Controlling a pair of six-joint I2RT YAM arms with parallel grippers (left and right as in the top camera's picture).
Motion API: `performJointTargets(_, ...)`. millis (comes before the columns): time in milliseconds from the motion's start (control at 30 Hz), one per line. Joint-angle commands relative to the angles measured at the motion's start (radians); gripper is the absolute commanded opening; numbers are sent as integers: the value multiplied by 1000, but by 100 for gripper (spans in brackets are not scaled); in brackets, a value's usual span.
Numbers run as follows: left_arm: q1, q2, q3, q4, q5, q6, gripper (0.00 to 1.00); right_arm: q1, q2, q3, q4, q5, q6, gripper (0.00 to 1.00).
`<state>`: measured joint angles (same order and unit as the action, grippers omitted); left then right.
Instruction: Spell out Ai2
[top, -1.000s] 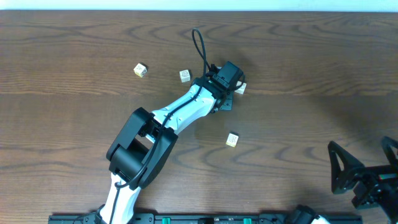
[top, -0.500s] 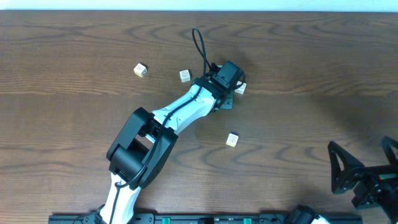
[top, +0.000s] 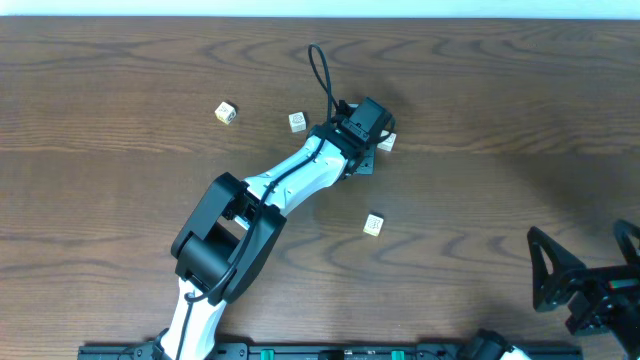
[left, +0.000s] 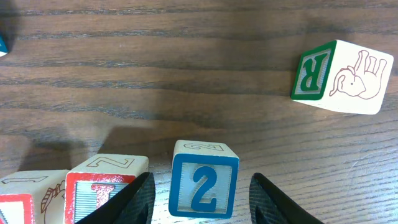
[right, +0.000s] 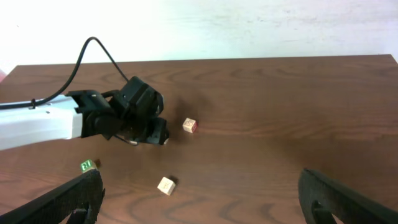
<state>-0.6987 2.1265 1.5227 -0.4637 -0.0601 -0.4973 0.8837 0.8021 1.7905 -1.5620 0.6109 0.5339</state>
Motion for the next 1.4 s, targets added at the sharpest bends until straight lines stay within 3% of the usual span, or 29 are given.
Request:
performJointTargets(0,0,20,-2,2,-21,3,50,-14,-4,9,-2,21,12,99)
performJointTargets(200,0,20,-1,21,-18,5,50,-15,-4,8,-2,21,12,99)
performJointTargets(367,5,20,46,35,-34,83,52,-15,-4,8,-2,21,12,99)
performJointTargets(600,53,14,285,-83,-105,146,55,-14,-3,-16,-1,54,14,98)
performJointTargets(633,66,10,329,-126,-105,146,53,-14,-2,-32,0,68,34,89)
performJointTargets(667,78,3,369,-170,-105,146,44,-15,-1,-55,2,82,59,63)
performJointTargets(700,94,-7,409,-224,-104,146,22,-14,3,-87,6,89,85,38)
performJointTargets(733,108,-18,437,-271,-104,146,6,-15,8,-121,13,89,106,19)
performJointTargets(800,142,-53,471,-351,-104,146,6,-15,21,-200,46,82,142,3)
performJointTargets(933,244,-166,472,-480,-89,162,6,-21,79,-351,184,23,135,1)
performJointTargets(1033,329,-246,471,-581,-19,197,6,-82,158,-404,328,-126,38,1)
performJointTargets(1233,420,-384,428,-675,-2,259,6,-281,395,-397,542,-457,-80,1)
performJointTargets(1367,446,-483,366,-677,31,313,6,-441,524,-332,563,-644,-161,1)
